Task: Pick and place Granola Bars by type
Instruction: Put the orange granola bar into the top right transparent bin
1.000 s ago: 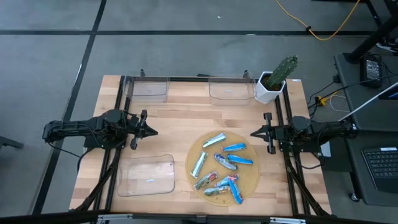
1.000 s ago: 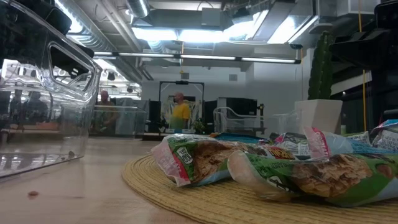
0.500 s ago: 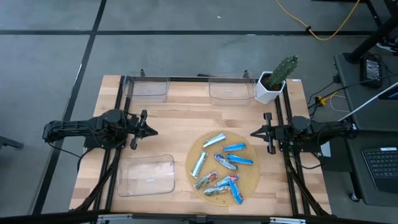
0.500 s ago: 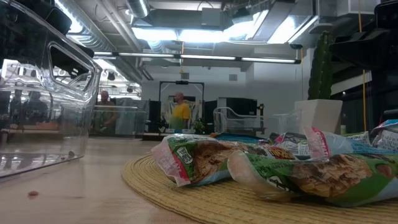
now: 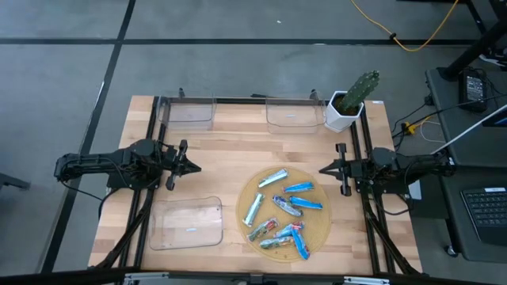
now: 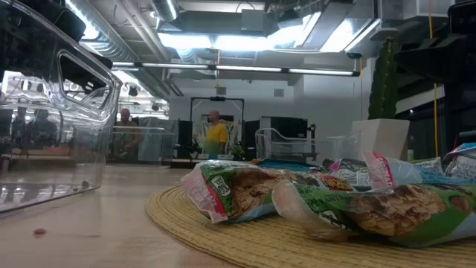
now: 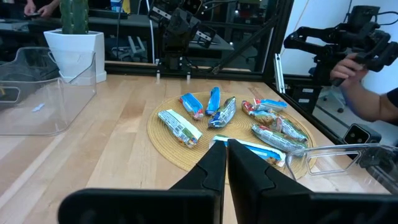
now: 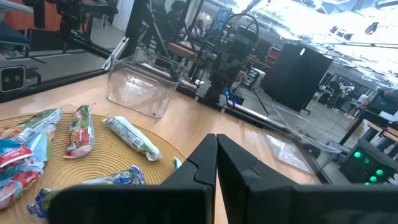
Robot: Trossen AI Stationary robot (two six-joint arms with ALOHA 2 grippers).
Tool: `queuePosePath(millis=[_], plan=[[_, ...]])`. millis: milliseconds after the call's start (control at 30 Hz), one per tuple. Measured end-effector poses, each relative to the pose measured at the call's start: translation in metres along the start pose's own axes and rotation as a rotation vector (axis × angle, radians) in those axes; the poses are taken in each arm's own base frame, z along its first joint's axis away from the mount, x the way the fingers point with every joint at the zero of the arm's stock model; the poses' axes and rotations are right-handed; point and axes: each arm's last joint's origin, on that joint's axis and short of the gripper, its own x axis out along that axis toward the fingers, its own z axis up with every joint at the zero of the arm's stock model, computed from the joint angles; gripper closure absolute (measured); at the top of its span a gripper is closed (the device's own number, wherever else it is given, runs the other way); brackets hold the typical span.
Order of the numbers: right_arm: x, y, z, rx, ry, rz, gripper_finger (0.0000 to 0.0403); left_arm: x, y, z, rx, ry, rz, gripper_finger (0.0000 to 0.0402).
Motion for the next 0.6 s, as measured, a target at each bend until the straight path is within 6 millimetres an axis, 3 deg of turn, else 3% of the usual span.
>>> queuePosePath(millis=[600], plan=[[-0.0010, 0.0035, 0.0091, 0.025, -0.153, 0.190, 0.0386, 0.0000, 0.0000, 0.0001, 0.000, 0.000, 0.000, 0.0393]])
